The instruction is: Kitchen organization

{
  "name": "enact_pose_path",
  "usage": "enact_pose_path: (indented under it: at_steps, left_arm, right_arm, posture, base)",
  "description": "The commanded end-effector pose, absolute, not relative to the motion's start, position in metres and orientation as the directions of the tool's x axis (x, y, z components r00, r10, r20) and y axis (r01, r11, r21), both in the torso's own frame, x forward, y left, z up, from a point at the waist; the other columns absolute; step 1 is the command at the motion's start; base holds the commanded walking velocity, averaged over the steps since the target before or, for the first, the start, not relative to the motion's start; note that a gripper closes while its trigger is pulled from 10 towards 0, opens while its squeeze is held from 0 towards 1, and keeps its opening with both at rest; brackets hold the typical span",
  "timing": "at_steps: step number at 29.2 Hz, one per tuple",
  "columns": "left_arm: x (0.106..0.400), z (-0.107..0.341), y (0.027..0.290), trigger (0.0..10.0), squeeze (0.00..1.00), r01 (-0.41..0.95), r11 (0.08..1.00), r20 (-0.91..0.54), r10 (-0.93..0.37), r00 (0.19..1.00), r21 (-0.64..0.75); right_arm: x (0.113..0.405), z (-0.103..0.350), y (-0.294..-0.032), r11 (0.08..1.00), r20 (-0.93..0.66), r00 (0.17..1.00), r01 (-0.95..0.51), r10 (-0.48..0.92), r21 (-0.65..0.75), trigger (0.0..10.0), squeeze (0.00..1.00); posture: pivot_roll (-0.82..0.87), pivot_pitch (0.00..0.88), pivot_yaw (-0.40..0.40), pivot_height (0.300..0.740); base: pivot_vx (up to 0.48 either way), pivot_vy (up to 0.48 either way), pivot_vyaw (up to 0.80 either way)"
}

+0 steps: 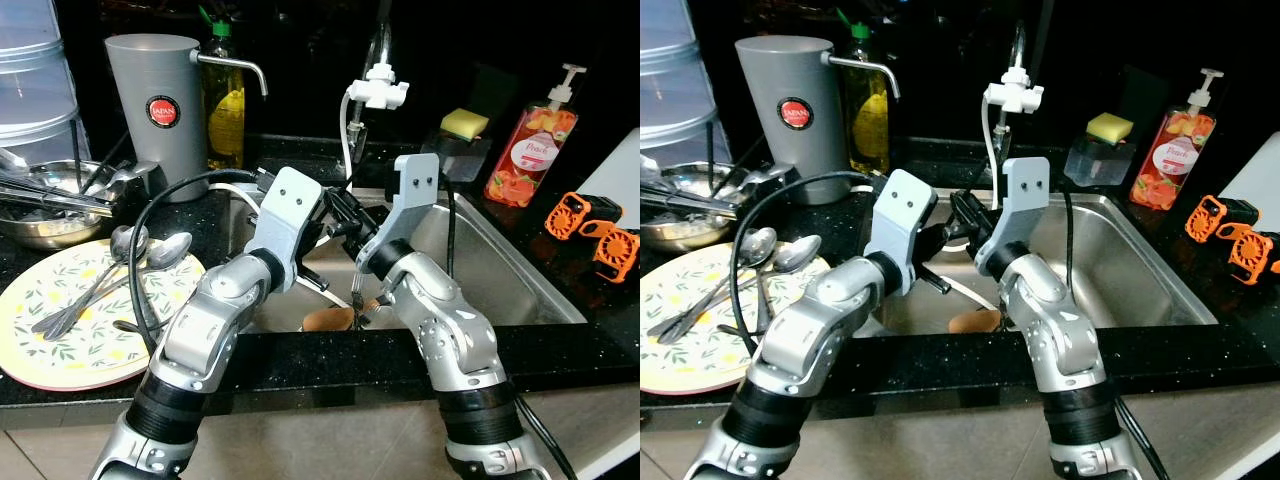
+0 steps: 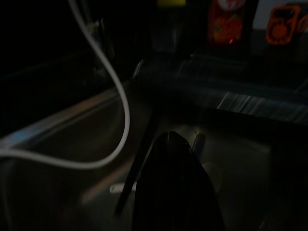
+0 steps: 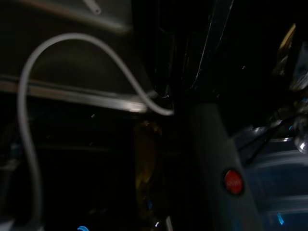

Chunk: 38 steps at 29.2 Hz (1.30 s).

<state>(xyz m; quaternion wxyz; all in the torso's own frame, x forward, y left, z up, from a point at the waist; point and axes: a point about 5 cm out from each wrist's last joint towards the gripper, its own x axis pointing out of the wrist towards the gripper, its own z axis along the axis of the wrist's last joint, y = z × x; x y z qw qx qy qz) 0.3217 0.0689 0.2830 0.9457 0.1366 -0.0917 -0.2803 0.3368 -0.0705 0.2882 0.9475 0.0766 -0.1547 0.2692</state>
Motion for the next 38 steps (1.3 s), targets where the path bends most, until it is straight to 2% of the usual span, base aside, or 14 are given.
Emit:
enact_pose_path:
  at_steps: [1, 2, 3, 4, 5, 6, 7, 15, 22, 25, 32, 35, 36, 38]
  left_arm:
    - [0.317, 0.286, 0.066, 10.0, 1.0, 0.503, 0.803, 0.146, -0.567, 0.811, 0.319]
    - [0.315, 0.287, 0.067, 10.0, 1.0, 0.505, 0.803, 0.156, -0.569, 0.807, 0.317]
    - [0.313, 0.288, 0.067, 10.0, 1.0, 0.502, 0.804, 0.168, -0.569, 0.805, 0.318]
    - [0.312, 0.289, 0.068, 10.0, 1.0, 0.501, 0.804, 0.173, -0.57, 0.803, 0.321]
    - [0.309, 0.29, 0.068, 10.0, 1.0, 0.506, 0.8, 0.181, -0.577, 0.796, 0.321]
    - [0.307, 0.291, 0.069, 10.0, 1.0, 0.511, 0.798, 0.186, -0.582, 0.792, 0.321]
    - [0.304, 0.291, 0.07, 10.0, 0.0, 0.514, 0.796, 0.191, -0.586, 0.788, 0.319]
    - [0.295, 0.292, 0.09, 10.0, 0.0, 0.48, 0.813, 0.199, -0.557, 0.806, 0.329]
    - [0.296, 0.299, 0.121, 10.0, 0.0, 0.337, 0.898, 0.227, -0.404, 0.886, 0.284]
    - [0.302, 0.303, 0.149, 10.0, 0.0, 0.193, 0.958, 0.229, -0.241, 0.943, 0.213]
    - [0.313, 0.303, 0.164, 10.0, 0.0, 0.119, 0.973, 0.125, -0.145, 0.981, 0.197]
    - [0.318, 0.302, 0.159, 10.0, 0.0, 0.17, 0.973, 0.089, -0.185, 0.979, 0.155]
    - [0.323, 0.299, 0.145, 10.0, 0.0, 0.308, 0.945, 0.02, -0.312, 0.95, 0.106]
    - [0.325, 0.298, 0.138, 10.0, 0.0, 0.386, 0.92, -0.022, -0.385, 0.923, 0.072]
  right_arm:
    - [0.34, 0.286, -0.074, 0.862, 0.321, 0.826, -0.504, 0.463, 0.052, 0.0, 0.0]
    - [0.341, 0.284, -0.075, 0.867, 0.31, 0.833, -0.495, 0.458, 0.048, 0.0, 0.0]
    - [0.343, 0.282, -0.075, 0.876, 0.296, 0.844, -0.48, 0.447, 0.044, 6.2, 0.0]
    - [0.344, 0.281, -0.076, 0.882, 0.288, 0.851, -0.47, 0.44, 0.041, 6.2, 0.0]
    - [0.348, 0.277, -0.079, 0.9, 0.265, 0.87, -0.436, 0.415, 0.023, 10.0, 0.0]
    - [0.35, 0.274, -0.081, 0.911, 0.25, 0.883, -0.413, 0.397, 0.01, 10.0, 0.0]
    - [0.357, 0.267, -0.087, 0.936, 0.211, 0.915, -0.352, 0.345, -0.004, 10.0, 0.0]
    - [0.391, 0.231, -0.143, 0.999, 0.005, 1.0, -0.026, 0.026, 0.028, 10.0, 0.0]
    - [0.405, 0.215, -0.185, 0.989, -0.117, 0.99, 0.091, -0.077, 0.119, 10.0, 0.0]
    - [0.405, 0.202, -0.193, 0.987, -0.189, 0.982, 0.035, -0.005, 0.155, 10.0, 0.0]
    - [0.405, 0.193, -0.188, 0.992, -0.284, 0.951, -0.107, 0.121, 0.064, 10.0, 0.0]
    - [0.406, 0.191, -0.188, 0.992, -0.306, 0.944, -0.111, 0.124, 0.061, 10.0, 0.0]
    - [0.406, 0.187, -0.187, 0.992, -0.324, 0.937, -0.112, 0.127, 0.064, 10.0, 0.0]
    - [0.406, 0.184, -0.186, 0.99, -0.335, 0.932, -0.119, 0.136, 0.071, 10.0, 0.0]
  posture:
    - [0.09, 0.089, -0.076, 0.74]
    - [0.09, 0.089, -0.076, 0.74]
    - [0.09, 0.089, -0.076, 0.74]
    - [0.09, 0.089, -0.076, 0.74]
    - [0.09, 0.088, -0.077, 0.74]
    - [0.09, 0.088, -0.077, 0.74]
    - [0.09, 0.087, -0.078, 0.74]
    - [0.11, 0.083, -0.087, 0.74]
    - [0.16, 0.097, -0.101, 0.74]
    - [0.19, 0.112, -0.101, 0.74]
    - [0.23, 0.166, -0.097, 0.74]
    - [0.24, 0.18, -0.097, 0.74]
    - [0.24, 0.184, -0.093, 0.74]
    - [0.24, 0.187, -0.087, 0.74]
  base:
    - [0.0, 0.0, 0.0]
    - [0.0, 0.0, 0.0]
    - [0.0, 0.0, 0.0]
    - [0.0, 0.0, 0.0]
    - [0.0, 0.0, 0.0]
    - [0.0, 0.0, 0.0]
    - [0.0, 0.0, 0.0]
    - [0.0, 0.0, 0.0]
    - [0.0, 0.0, 0.0]
    - [0.0, 0.0, 0.0]
    - [0.0, 0.0, 0.0]
    - [0.0, 0.0, 0.0]
    - [0.0, 0.0, 0.0]
    - [0.0, 0.0, 0.0]
